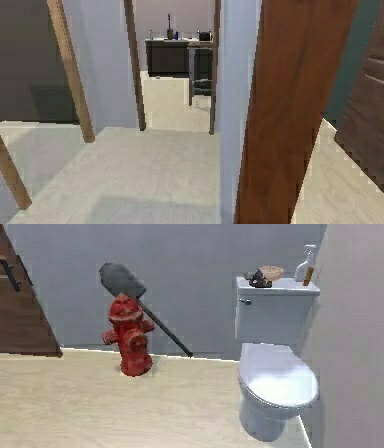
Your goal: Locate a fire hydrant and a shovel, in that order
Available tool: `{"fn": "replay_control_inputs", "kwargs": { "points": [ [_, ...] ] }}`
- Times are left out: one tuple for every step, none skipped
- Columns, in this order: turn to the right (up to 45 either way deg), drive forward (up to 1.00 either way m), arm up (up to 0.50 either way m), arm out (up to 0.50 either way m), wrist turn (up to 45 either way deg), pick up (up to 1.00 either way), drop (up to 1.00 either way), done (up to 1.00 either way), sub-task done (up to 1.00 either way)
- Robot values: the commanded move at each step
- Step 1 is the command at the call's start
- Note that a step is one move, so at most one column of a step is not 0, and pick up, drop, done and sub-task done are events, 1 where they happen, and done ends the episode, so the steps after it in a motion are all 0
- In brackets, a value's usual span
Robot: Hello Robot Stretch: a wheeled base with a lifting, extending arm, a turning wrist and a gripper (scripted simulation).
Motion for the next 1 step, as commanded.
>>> {"fn": "replay_control_inputs", "kwargs": {
  "points": [
    [45.0, 0.0, 0.0, 0.0, 0.0, 0.0, 0.0, 0.0, 0.0]
  ]
}}
